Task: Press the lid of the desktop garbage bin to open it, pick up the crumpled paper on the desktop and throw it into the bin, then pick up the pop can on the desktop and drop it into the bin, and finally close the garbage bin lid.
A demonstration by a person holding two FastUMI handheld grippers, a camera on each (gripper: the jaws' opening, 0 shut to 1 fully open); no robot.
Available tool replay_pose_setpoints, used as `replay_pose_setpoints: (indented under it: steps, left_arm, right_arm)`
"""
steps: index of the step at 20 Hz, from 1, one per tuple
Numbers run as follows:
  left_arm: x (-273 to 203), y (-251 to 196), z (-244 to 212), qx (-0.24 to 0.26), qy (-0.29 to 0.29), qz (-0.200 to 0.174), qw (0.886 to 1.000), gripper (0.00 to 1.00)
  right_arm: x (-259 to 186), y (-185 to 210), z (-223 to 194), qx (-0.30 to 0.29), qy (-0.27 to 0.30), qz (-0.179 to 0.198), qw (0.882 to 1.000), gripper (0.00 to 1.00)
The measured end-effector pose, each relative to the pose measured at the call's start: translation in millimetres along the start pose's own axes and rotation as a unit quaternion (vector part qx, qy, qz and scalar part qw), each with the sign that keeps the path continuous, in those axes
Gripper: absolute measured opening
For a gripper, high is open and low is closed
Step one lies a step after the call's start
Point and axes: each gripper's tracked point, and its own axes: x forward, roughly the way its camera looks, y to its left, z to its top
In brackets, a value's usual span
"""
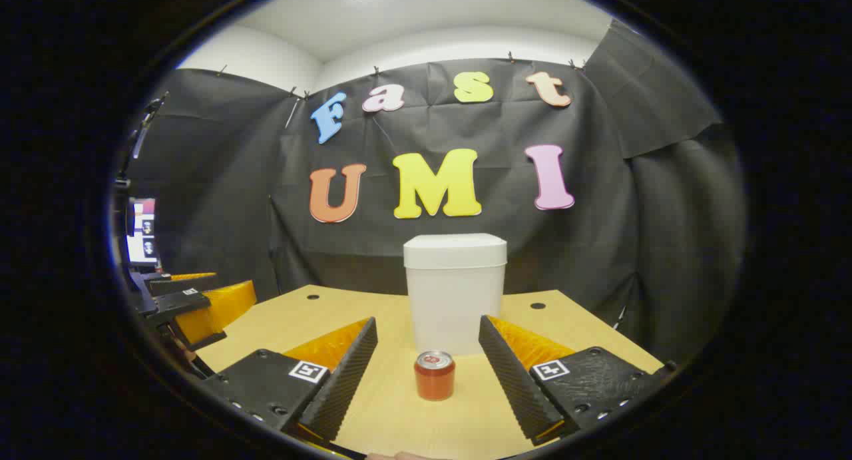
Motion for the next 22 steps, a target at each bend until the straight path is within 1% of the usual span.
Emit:
replay_pose_setpoints:
  steps: [1, 2, 4, 8, 9, 10, 11, 13, 14, 16, 17, 18, 22]
  left_arm:
    - [1.2, -2.4, -1.9, 0.000, 0.002, -0.003, 1.000, 0.99]
    - [3.0, -3.6, -4.2, -0.002, 0.005, -0.004, 1.000, 0.99]
    - [4.6, -2.8, -7.6, -0.005, 0.010, -0.005, 1.000, 0.99]
    - [6.6, 0.4, -9.3, -0.003, 0.012, -0.001, 1.000, 0.99]
    - [7.1, 0.3, -9.9, -0.003, 0.013, -0.001, 1.000, 0.99]
    - [6.8, 0.3, -10.4, -0.003, 0.014, -0.001, 1.000, 0.99]
    - [6.5, 0.8, -11.2, -0.002, 0.015, -0.001, 1.000, 0.99]
    - [7.1, 0.7, -12.1, -0.001, 0.016, -0.001, 1.000, 0.99]
    - [8.2, 0.6, -12.2, 0.001, 0.016, -0.001, 1.000, 0.99]
    - [8.5, 2.0, -12.5, 0.005, 0.015, 0.001, 1.000, 0.99]
    - [8.4, 2.8, -12.9, 0.006, 0.014, 0.001, 1.000, 0.99]
    - [9.5, 2.5, -13.9, 0.006, 0.015, 0.002, 1.000, 0.99]
    - [12.8, 5.2, -18.4, 0.003, 0.023, 0.007, 1.000, 0.99]
  right_arm:
    - [-0.4, -3.6, 0.1, 0.000, -0.001, -0.004, 1.000, 0.99]
    - [-0.5, -6.8, -0.5, 0.001, -0.001, -0.007, 1.000, 0.92]
    - [-0.3, -12.2, -1.8, 0.003, 0.001, -0.012, 1.000, 0.95]
    - [1.9, -15.3, -3.6, -0.002, 0.006, -0.015, 1.000, 0.95]
    - [2.5, -14.6, -3.6, -0.003, 0.006, -0.014, 1.000, 0.92]
    - [3.6, -16.0, -4.5, -0.004, 0.007, -0.016, 1.000, 0.95]
    - [4.3, -16.5, -4.2, -0.005, 0.007, -0.017, 1.000, 0.92]
    - [5.5, -13.1, -4.4, -0.004, 0.007, -0.014, 1.000, 0.92]
    - [5.3, -12.9, -4.7, -0.004, 0.007, -0.013, 1.000, 0.95]
    - [5.8, -11.9, -5.2, -0.007, 0.007, -0.012, 1.000, 0.95]
    - [5.9, -11.4, -5.3, -0.007, 0.007, -0.012, 1.000, 0.92]
    - [7.2, -11.7, -6.9, -0.009, 0.008, -0.011, 1.000, 0.95]
    - [8.3, -14.9, -8.0, -0.004, 0.009, -0.015, 1.000, 0.95]
